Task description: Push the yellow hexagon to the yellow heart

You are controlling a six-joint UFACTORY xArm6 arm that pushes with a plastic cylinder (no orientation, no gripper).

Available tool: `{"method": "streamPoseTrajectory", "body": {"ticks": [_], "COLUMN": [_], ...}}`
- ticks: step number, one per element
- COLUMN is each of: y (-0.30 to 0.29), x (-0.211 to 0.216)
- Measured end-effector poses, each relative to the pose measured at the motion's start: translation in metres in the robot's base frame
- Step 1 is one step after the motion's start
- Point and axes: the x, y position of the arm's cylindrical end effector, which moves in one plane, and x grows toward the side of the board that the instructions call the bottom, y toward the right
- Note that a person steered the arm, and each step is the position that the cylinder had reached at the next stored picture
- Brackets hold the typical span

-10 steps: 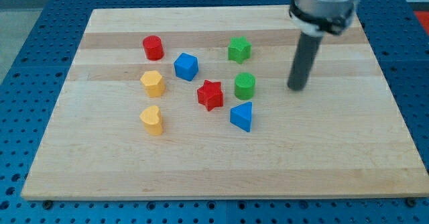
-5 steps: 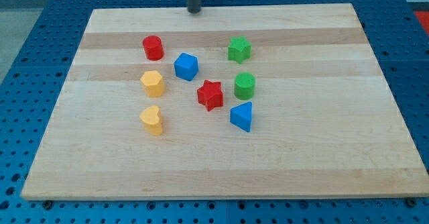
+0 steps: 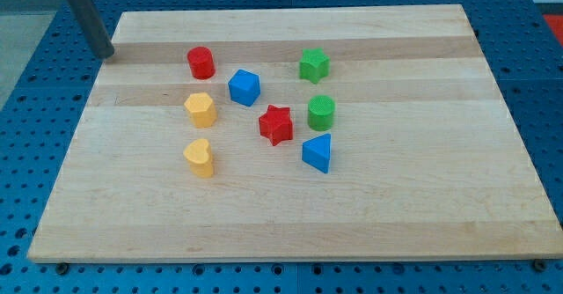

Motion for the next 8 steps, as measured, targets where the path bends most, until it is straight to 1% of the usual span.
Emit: {"method": "streamPoseTrajectory", "body": {"ticks": [1,2,3,4,6,7,8], "y": [0.007,0.081,0.097,0.110,0.158,0.160,0.160], "x": [-0.001,-0.001,0.001,0.051,0.065,0.065,0.082]}}
